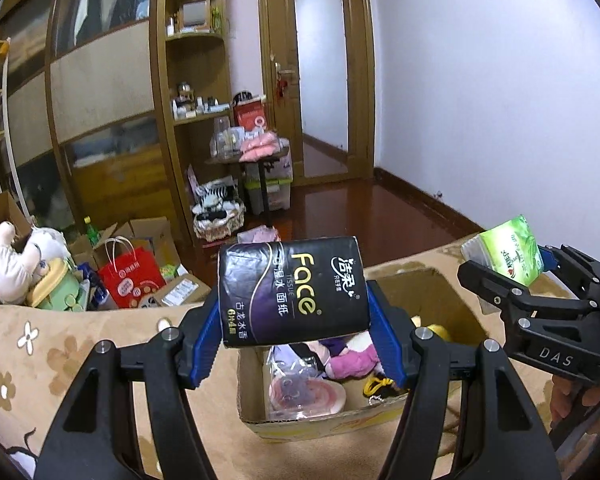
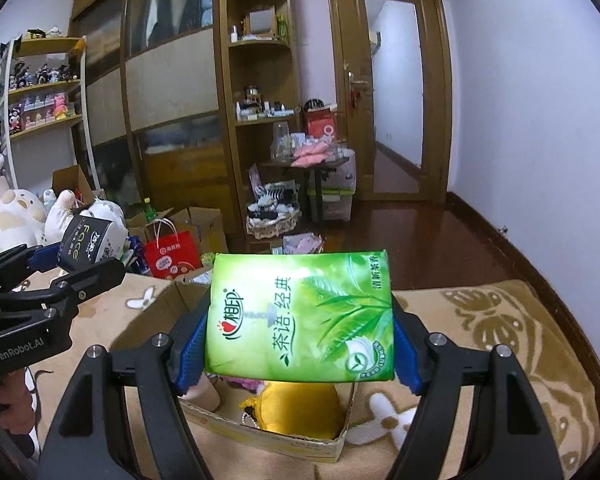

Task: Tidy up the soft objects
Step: 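Lift both tissue packs and carry them over the cardboard box, then open both tools to drop the tissue packs into the box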

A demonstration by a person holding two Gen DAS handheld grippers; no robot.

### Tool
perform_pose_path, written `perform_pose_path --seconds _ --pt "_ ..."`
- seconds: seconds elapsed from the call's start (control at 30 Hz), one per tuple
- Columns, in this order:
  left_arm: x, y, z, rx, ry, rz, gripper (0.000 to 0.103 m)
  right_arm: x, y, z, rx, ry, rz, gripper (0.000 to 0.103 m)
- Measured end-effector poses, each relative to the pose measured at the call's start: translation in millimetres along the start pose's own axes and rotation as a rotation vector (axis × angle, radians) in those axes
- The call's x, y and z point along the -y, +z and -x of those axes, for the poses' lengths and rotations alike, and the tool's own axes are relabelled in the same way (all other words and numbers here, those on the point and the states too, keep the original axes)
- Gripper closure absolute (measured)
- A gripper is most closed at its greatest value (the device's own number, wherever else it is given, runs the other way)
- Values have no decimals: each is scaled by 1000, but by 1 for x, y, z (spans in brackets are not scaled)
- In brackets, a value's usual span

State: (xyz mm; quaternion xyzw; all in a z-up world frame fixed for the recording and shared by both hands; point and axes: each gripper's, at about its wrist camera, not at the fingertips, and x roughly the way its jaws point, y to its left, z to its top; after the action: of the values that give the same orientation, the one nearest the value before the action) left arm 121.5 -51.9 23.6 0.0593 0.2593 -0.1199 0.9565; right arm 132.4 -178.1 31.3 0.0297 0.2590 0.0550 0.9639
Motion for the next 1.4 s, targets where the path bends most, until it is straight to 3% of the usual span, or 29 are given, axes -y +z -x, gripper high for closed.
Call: perform_pose_path --seconds 0.47,0.63,1.03,1.2,1.4 --pt "-2 -32 -60 -146 -21 17 38 2 -30 -50 -96 11 11 24" --pt "-6 -40 -77 -198 -55 70 38 5 -39 -62 -120 28 -14 24" --pt "-6 -49 -90 -230 -19 47 37 1 -47 -72 -147 31 25 21" --pt "-12 -44 -81 -196 -4 73 23 0 -45 -70 -143 41 29 13" --pt "-16 -39 -73 -181 21 55 22 0 -44 -65 -136 34 24 8"
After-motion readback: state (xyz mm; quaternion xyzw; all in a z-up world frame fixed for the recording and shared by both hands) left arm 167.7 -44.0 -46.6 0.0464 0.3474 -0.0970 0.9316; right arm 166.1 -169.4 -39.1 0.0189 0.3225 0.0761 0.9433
